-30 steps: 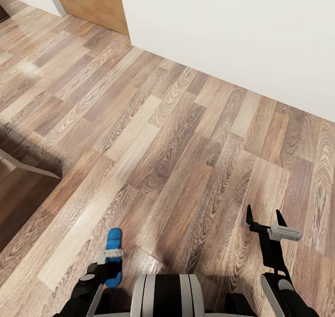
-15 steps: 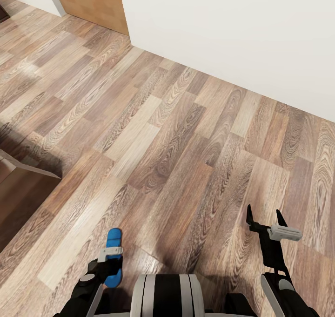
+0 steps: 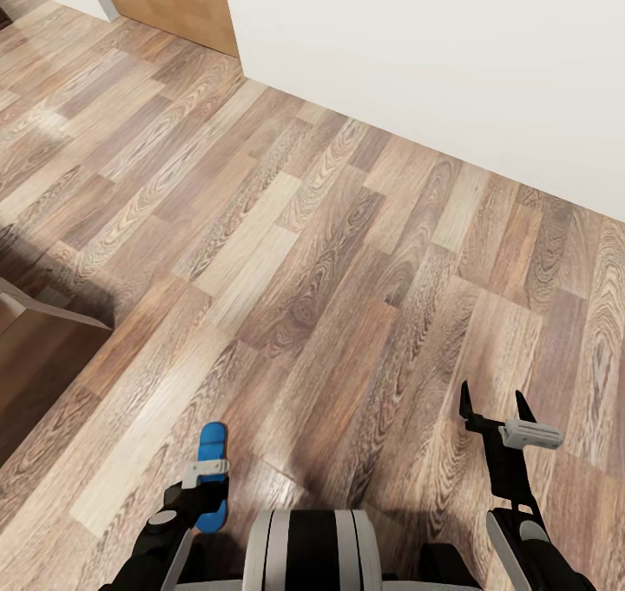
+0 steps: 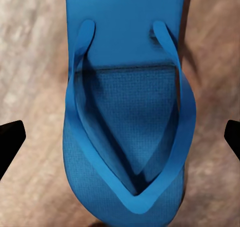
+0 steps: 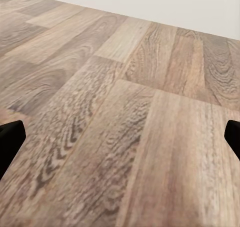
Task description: In the bedroom, move the book from the bed onto either nightstand, and place the two sandals side by side next to the bed.
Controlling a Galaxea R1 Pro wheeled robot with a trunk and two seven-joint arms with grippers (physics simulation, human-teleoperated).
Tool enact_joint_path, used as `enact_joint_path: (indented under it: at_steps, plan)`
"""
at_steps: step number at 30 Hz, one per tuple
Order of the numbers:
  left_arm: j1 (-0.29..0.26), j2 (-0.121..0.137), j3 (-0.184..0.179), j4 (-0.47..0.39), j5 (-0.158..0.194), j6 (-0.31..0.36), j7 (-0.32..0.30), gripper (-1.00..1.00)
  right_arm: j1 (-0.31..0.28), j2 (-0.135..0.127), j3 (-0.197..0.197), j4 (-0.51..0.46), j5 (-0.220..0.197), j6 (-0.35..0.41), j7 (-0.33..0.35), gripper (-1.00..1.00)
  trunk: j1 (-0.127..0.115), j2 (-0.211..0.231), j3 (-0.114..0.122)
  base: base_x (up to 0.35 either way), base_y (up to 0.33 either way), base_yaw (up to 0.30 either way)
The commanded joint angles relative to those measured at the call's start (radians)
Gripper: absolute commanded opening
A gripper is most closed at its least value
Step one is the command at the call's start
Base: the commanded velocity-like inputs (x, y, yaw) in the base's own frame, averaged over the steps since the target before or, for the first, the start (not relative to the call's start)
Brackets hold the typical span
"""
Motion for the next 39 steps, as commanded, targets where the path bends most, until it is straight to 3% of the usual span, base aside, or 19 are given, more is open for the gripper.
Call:
enact_joint_path:
  at_steps: [1,6,10,32,39]
  plan:
    - [0.000,-0.001,0.001,-0.001,-0.001,0.005,0.001,1.00,0.000,0.000,0.002,0.000,-0.002,-0.003,-0.003,1.00,0.000,0.000,0.000,0.000,0.000,0.000]
    - [0.000,-0.001,0.001,-0.001,-0.001,0.004,0.001,1.00,0.000,0.000,0.002,0.001,-0.002,-0.003,-0.003,1.00,0.000,0.000,0.000,0.000,0.000,0.000]
    - [0.000,-0.001,0.001,-0.001,-0.002,0.004,0.001,1.00,0.000,0.000,0.002,0.001,-0.002,-0.003,-0.003,1.00,0.002,-0.001,-0.016,0.000,0.000,0.000]
    - [0.000,0.001,0.001,0.000,-0.001,-0.063,0.002,1.00,0.000,0.000,0.002,-0.002,0.000,-0.004,-0.002,1.00,0.002,-0.001,-0.016,0.000,0.000,0.000]
    - [0.000,0.001,0.001,0.020,-0.001,-0.066,0.002,1.00,0.000,0.000,0.002,-0.003,0.000,-0.004,-0.002,1.00,0.005,-0.003,-0.043,0.000,0.000,0.000]
